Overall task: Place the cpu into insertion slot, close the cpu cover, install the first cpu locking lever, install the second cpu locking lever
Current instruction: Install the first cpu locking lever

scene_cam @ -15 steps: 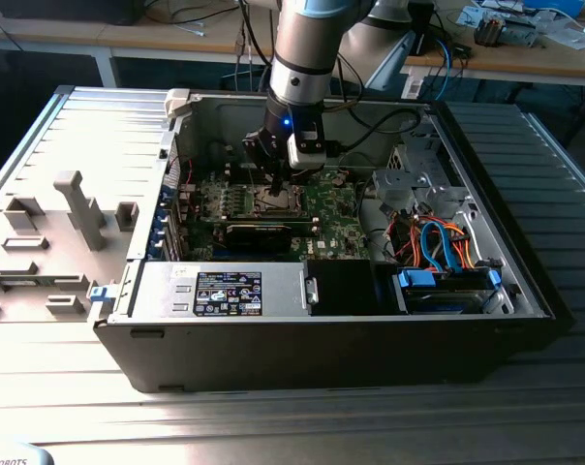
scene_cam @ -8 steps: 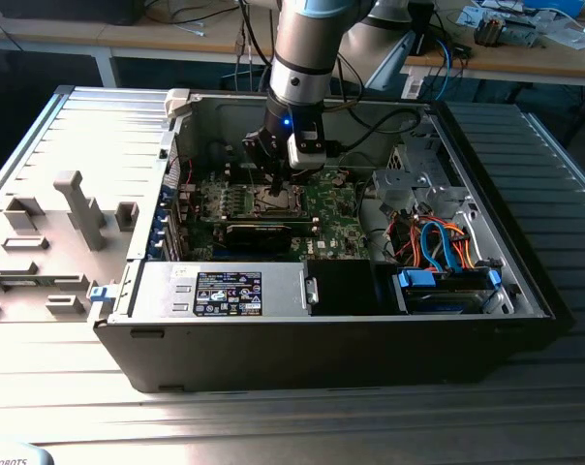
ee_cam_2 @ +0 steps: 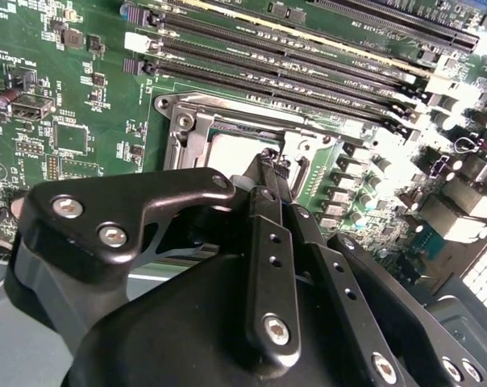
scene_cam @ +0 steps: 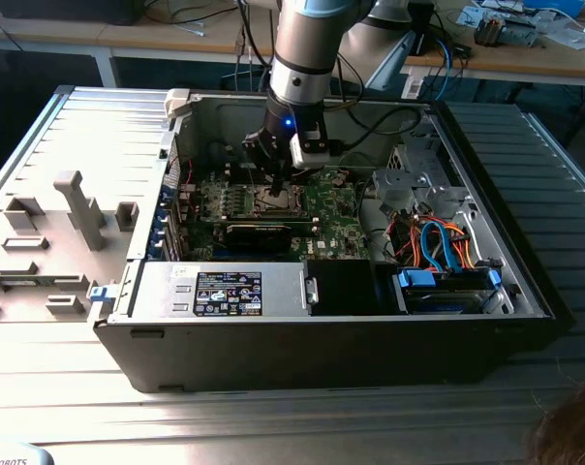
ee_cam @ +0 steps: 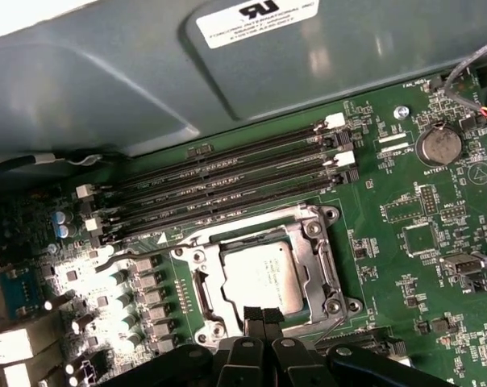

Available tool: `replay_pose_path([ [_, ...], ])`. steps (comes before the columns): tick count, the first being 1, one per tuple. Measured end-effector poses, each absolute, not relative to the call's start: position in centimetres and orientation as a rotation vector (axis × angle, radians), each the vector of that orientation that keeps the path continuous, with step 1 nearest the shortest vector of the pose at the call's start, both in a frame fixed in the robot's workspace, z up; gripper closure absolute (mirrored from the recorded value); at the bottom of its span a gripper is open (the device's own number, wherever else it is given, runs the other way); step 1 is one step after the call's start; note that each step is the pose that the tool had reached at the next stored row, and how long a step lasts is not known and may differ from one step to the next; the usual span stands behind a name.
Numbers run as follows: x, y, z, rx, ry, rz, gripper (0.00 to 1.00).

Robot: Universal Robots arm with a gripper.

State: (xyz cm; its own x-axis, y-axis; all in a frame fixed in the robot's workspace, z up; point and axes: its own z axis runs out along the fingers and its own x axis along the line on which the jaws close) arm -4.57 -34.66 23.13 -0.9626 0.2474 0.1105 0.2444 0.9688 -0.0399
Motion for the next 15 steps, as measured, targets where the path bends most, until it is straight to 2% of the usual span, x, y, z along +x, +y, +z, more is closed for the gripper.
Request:
replay_pose_path([
  [15,-4.56,-34.66,23.13,-0.186,-3.023,0.05,0.89],
])
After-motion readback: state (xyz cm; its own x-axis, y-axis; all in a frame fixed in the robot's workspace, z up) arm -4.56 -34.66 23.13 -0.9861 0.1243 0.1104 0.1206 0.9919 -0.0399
